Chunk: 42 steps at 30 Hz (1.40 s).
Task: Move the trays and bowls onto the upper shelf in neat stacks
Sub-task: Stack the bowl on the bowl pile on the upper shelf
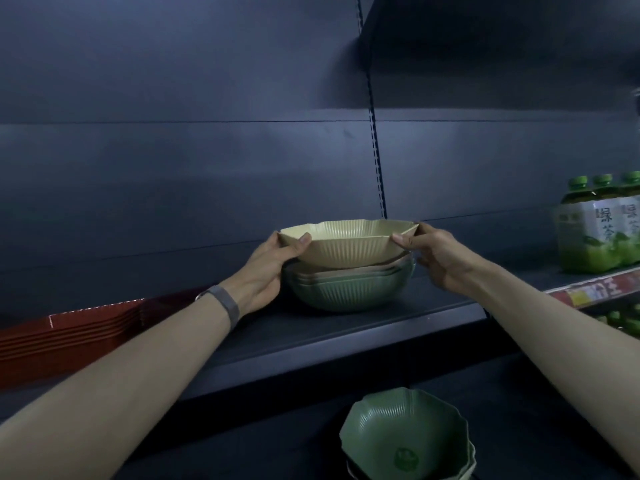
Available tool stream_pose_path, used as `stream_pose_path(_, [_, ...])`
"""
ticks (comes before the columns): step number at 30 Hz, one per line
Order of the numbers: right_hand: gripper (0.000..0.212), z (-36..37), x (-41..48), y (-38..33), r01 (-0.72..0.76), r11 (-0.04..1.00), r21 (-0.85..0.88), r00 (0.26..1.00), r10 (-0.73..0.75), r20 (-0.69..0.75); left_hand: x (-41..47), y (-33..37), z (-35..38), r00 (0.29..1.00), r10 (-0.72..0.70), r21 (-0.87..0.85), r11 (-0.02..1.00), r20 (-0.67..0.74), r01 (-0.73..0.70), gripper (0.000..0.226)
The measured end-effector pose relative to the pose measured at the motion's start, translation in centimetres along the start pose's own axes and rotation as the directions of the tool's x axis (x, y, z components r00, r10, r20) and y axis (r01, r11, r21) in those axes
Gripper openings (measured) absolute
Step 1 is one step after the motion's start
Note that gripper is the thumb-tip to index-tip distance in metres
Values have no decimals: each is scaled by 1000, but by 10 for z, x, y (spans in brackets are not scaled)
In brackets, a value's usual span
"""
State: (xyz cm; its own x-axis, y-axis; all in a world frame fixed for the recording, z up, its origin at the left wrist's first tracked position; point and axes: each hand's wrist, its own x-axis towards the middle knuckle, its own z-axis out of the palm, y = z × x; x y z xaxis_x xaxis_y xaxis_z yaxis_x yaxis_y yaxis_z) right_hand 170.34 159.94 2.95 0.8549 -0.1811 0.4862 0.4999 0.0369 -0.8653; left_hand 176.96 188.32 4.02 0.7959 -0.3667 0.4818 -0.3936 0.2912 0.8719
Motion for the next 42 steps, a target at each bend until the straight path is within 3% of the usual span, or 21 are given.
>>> stream_pose_path(3, [79, 4, 0, -2, -81, 997, -15, 997, 81, 11, 2, -4, 1, 998, -60, -14, 998, -33, 60, 25])
stream_pose_path(6, [55, 7, -3, -4, -147, 989, -1, 989, 147, 25, 1, -5, 4, 991, -124, -32, 992, -44, 123, 22])
stream_pose_path(8, [40, 8, -3, -2, -170, 985, 16, 985, 170, 26, -1, -6, 3, 986, -160, -51, 986, -53, 158, 37])
stream_pose_path(11, [42, 9, 1, 4, -182, 981, 66, 983, 183, -9, -3, -8, 1, 974, -226, -71, 972, -23, 223, 58])
stream_pose_path(16, [59, 13, 3, 10, -188, 982, 31, 979, 190, -73, -7, -13, 5, 960, -278, -102, 956, -10, 276, 44])
stream_pose_path(20, [35, 17, 2, 13, -190, 982, 11, 978, 190, -87, -11, -16, 3, 958, -285, -84, 956, -40, 281, 20])
stream_pose_path(22, [42, 17, 1, 16, -188, 982, -12, 976, 185, -116, -12, -19, 2, 955, -291, -58, 956, -58, 287, 9])
stream_pose_path(25, [45, 17, 0, 20, -199, 978, -64, 970, 187, -154, -13, -22, 1, 959, -275, 3, 961, -69, 276, 8])
stream_pose_path(28, [61, 16, -2, 24, -211, 974, -88, 961, 190, -201, -14, -24, 3, 958, -270, 16, 962, -96, 272, 11])
stream_pose_path(30, [33, 17, -5, 23, -212, 971, -106, 959, 186, -214, -16, -20, 6, 956, -274, 20, 960, -106, 278, 5])
stream_pose_path(32, [11, 20, -9, 20, -208, 974, -92, 957, 183, -223, -18, -15, 11, 953, -270, 49, 959, -134, 279, 25])
stream_pose_path(34, [34, 25, -14, 18, -181, 976, -124, 964, 151, -218, -21, -11, 17, 949, -270, 56, 958, -159, 282, 30])
stream_pose_path(35, [44, 27, -17, 16, -163, 973, -165, 971, 128, -201, -23, -10, 19, 948, -277, 54, 956, -155, 288, 22])
stream_pose_path(38, [17, 33, -29, 14, -146, 952, -269, 981, 104, -163, -28, -9, 26, 933, -314, 64, 942, -173, 329, 8])
stream_pose_path(42, [41, 37, -33, 15, -146, 939, -312, 975, 84, -206, -38, -4, 31, 931, -295, 89, 943, -214, 319, 25])
